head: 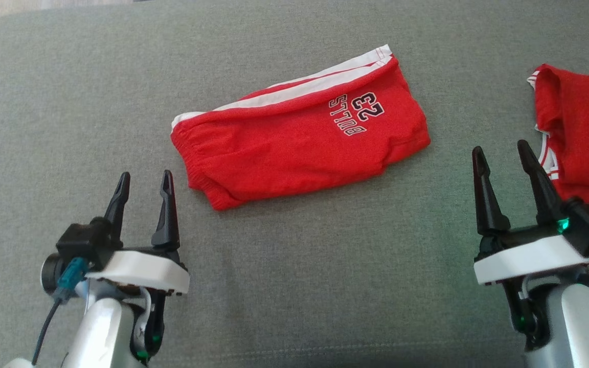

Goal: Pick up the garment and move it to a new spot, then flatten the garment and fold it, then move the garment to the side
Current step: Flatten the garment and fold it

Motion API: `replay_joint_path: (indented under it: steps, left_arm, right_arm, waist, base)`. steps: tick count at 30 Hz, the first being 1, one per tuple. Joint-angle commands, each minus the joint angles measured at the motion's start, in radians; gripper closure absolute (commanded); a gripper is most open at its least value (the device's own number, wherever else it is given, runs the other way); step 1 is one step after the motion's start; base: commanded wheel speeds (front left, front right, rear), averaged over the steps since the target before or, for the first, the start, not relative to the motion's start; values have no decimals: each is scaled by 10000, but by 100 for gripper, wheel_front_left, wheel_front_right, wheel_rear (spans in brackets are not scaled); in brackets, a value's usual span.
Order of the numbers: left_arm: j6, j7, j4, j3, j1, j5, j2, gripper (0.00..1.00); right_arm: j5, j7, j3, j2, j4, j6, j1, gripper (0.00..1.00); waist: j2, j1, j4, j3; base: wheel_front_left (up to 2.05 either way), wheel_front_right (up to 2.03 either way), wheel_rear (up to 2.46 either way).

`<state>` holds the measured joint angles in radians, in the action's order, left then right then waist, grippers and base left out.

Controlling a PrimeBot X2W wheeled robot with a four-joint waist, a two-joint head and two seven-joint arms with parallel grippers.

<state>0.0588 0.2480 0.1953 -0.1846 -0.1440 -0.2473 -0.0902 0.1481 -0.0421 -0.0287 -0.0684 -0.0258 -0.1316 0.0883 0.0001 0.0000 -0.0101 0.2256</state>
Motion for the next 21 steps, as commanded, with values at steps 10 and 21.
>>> replay_joint_path:
  steps: [10,21]
  left_arm:
    - [41,63,-393,115,-551,-71,-155,0]
    - [-125,119,-178,-71,-1072,-81,-28,0]
  right_arm:
    - [-166,377,-36,-251,96,9,755,0]
    - [140,937,-646,-655,4555,9,3897,0]
  waist:
    - [-1,0,424,441]
    - [-1,0,1074,1088]
  base:
    - [0,0,0]
    - [0,0,0]
